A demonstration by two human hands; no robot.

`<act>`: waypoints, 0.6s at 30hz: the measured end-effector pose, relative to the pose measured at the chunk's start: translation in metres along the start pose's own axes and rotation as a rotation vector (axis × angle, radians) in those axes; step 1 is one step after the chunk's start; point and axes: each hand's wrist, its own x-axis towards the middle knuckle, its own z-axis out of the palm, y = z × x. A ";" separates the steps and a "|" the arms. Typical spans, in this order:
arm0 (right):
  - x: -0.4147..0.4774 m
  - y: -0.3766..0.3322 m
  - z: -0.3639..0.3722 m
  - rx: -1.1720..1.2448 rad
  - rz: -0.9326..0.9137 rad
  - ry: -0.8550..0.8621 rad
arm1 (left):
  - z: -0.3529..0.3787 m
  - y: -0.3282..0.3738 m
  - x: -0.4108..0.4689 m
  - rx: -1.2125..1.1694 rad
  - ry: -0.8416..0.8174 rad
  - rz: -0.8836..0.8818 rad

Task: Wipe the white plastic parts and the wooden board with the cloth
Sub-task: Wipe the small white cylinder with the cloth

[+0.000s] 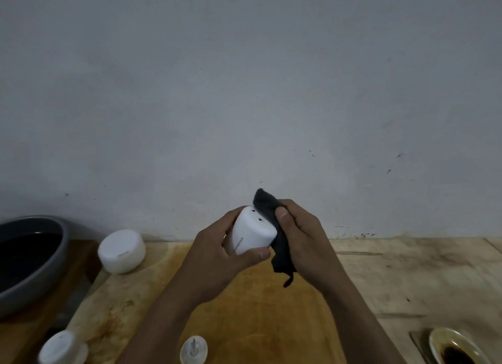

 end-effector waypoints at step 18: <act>-0.004 0.001 -0.010 -0.277 -0.126 0.051 | 0.002 0.002 -0.005 0.084 0.034 0.125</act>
